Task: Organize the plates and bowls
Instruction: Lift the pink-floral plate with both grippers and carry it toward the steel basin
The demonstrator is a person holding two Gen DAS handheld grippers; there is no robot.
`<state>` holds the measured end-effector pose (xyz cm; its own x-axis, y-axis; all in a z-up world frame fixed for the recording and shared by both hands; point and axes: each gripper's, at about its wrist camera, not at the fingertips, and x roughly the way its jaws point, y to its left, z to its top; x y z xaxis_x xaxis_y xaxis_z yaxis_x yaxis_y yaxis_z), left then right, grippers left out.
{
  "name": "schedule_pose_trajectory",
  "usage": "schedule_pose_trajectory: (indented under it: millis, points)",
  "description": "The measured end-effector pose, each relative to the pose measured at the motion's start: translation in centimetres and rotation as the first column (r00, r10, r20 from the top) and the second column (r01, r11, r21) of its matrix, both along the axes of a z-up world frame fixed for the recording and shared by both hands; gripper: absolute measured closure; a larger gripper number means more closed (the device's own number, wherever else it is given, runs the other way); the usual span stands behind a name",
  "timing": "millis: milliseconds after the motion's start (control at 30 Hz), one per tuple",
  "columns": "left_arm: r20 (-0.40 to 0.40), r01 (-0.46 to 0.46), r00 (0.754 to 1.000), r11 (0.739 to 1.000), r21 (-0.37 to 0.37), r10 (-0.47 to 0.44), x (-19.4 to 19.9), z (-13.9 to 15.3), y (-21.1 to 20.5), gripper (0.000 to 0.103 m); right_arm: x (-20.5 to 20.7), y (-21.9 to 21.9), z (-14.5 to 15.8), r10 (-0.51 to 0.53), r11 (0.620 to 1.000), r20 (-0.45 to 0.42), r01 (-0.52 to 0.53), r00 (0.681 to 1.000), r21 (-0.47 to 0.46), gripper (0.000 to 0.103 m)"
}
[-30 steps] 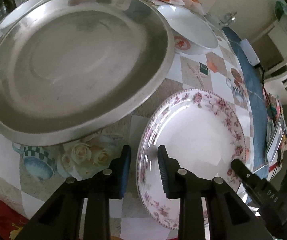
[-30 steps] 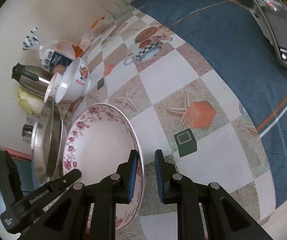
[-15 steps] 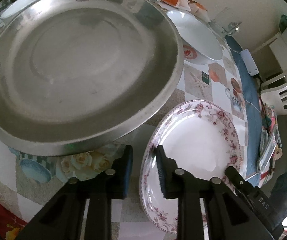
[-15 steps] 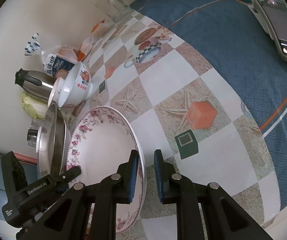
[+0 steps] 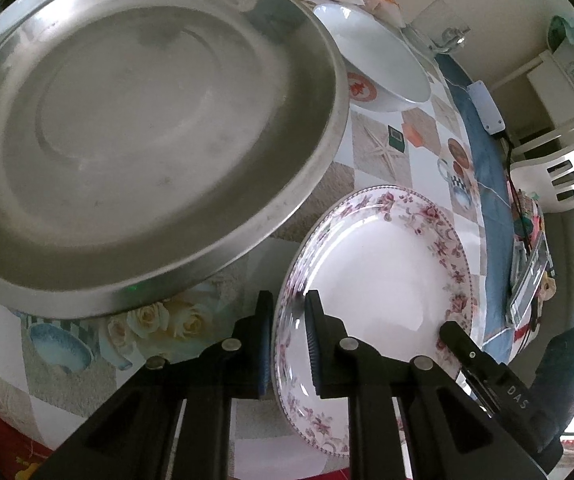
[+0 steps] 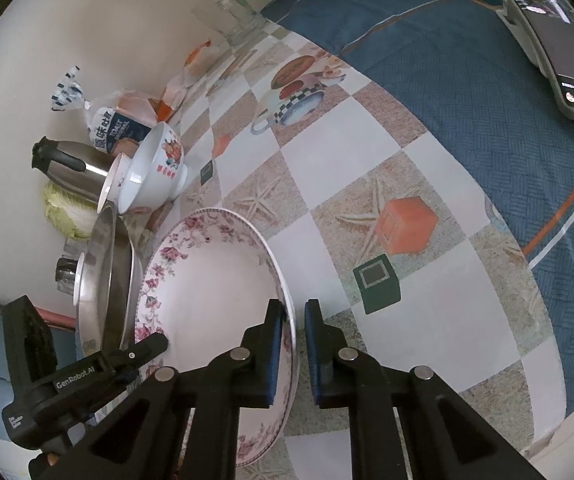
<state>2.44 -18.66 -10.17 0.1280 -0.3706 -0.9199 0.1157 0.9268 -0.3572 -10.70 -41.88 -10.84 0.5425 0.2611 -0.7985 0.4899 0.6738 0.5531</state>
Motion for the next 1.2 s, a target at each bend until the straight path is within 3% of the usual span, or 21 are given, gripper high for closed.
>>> schedule_pose_trajectory:
  millis: [267, 833, 1200]
  points:
    - [-0.006, 0.020, 1.000, 1.000, -0.023, -0.020, -0.3, 0.4, 0.0, 0.089, 0.1, 0.5, 0.6, 0.021, 0.997, -0.025, -0.022, 0.999, -0.068, 0.094]
    - [0.013, 0.101, 0.995, 0.993, -0.062, -0.101, -0.8, 1.6, -1.1, 0.089, -1.1, 0.3, 2.4, 0.045, 0.985, 0.013, -0.042, 0.999, -0.169, 0.094]
    - [0.070, 0.133, 0.990, 0.986, -0.105, -0.126, -0.9, 3.7, -0.8, 0.089, -1.5, 0.7, 4.9, 0.042, 0.971, 0.039, -0.031, 0.998, -0.237, 0.094]
